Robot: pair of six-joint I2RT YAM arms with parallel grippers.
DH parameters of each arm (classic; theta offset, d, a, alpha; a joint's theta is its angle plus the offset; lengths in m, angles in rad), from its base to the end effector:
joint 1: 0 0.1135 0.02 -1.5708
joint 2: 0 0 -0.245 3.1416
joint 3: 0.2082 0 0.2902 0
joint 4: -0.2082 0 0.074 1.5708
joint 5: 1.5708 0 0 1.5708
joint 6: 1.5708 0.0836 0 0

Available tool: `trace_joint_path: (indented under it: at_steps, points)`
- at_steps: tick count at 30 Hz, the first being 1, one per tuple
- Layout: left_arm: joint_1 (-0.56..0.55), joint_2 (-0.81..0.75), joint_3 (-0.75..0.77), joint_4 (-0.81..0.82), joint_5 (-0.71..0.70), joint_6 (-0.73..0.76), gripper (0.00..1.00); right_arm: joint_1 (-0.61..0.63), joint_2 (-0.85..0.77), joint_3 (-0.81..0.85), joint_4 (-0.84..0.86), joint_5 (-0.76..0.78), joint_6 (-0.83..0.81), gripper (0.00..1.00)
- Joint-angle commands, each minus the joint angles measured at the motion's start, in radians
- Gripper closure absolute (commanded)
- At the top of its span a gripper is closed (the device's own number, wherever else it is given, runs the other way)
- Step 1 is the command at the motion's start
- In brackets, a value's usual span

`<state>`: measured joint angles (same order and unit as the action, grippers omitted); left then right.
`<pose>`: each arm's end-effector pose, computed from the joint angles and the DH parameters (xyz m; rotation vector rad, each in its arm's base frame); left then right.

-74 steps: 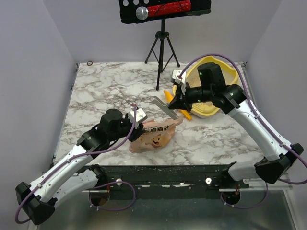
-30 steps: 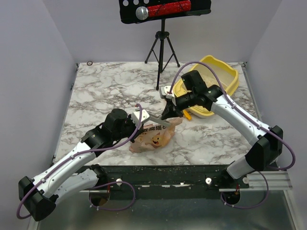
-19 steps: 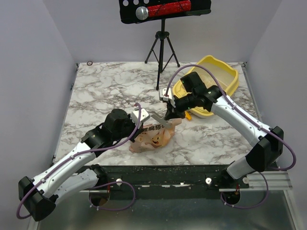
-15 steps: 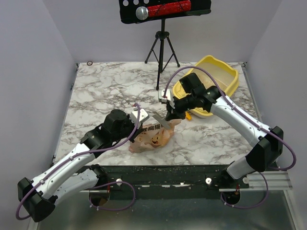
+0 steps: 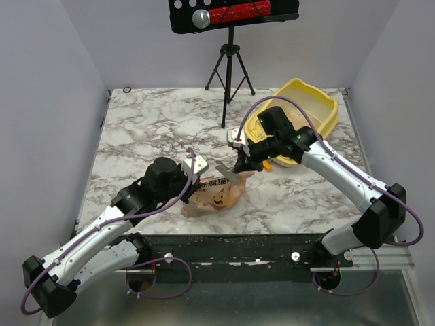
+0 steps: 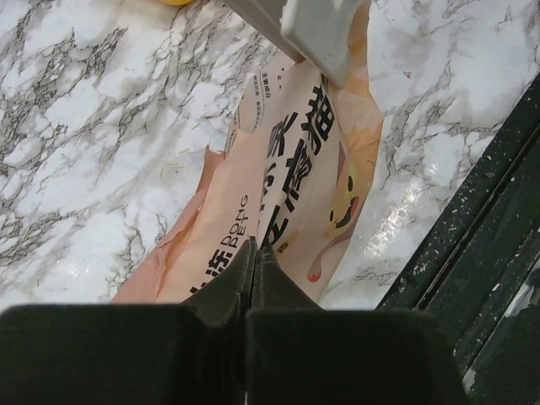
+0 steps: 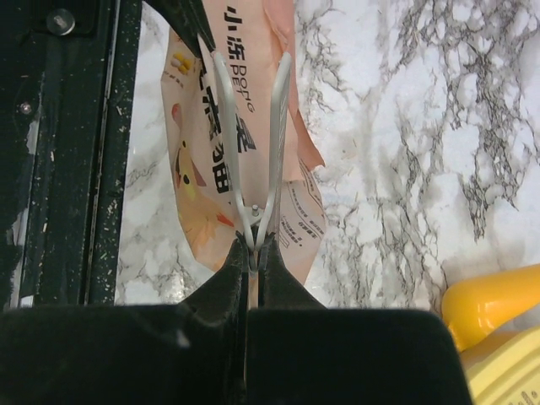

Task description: Fill the litter box with clean litter

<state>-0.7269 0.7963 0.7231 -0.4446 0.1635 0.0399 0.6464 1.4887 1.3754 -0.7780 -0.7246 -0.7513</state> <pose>0.1943 -0.1911 0.2502 0.8920 1.9398 -0.5820 0.2657 0.2699 0.2789 -1.7211 1.5676 0.8306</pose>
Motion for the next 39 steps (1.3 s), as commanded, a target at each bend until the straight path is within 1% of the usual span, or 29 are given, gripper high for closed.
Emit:
trace_joint_path:
  at_steps: [1,5,8,10,12,14,19,26,28,29,30,32,33,39]
  points:
    - [0.006,-0.037,-0.004,0.037,-0.048,-0.009,1.0,0.002,-0.041,-0.071,0.086,-0.116,0.023,1.0]
    - [0.004,-0.045,-0.007,0.04,-0.045,-0.009,1.0,0.004,-0.036,-0.113,0.118,-0.153,0.026,0.99]
    - [0.003,-0.04,-0.01,0.04,-0.045,-0.012,1.0,0.004,-0.044,-0.151,0.161,-0.164,0.038,0.86]
    - [0.004,-0.04,-0.01,0.04,-0.042,-0.012,1.0,0.004,-0.042,-0.162,0.171,-0.162,0.041,0.75]
    - [0.004,-0.037,-0.01,0.041,-0.042,-0.011,1.0,0.004,-0.038,-0.162,0.172,-0.164,0.046,0.68]
    - [0.003,-0.035,-0.01,0.041,-0.041,-0.012,1.0,0.004,-0.036,-0.165,0.181,-0.165,0.053,0.62]
    - [0.004,-0.032,-0.008,0.04,-0.038,-0.012,1.0,0.004,-0.033,-0.183,0.243,-0.176,0.09,0.57]
    - [0.006,-0.029,-0.01,0.041,-0.038,-0.011,1.0,0.004,-0.018,-0.216,0.362,-0.217,0.167,0.56]
    - [0.004,-0.028,-0.01,0.04,-0.036,-0.011,1.0,0.004,-0.008,-0.223,0.384,-0.231,0.179,0.57]
    - [0.003,-0.029,-0.01,0.04,-0.036,-0.009,1.0,0.004,0.001,-0.22,0.384,-0.228,0.185,0.62]
    - [0.004,-0.031,-0.01,0.041,-0.038,-0.009,1.0,0.004,0.01,-0.217,0.384,-0.225,0.193,0.7]
    - [0.006,-0.034,-0.01,0.041,-0.038,-0.009,1.0,0.004,0.03,-0.205,0.358,-0.217,0.193,0.97]
    - [0.004,-0.037,-0.01,0.041,-0.038,-0.009,1.0,0.004,0.041,-0.197,0.343,-0.202,0.19,1.0]
    - [0.004,-0.043,-0.005,0.038,-0.032,-0.011,1.0,0.004,0.056,-0.095,0.153,-0.069,0.126,1.0]
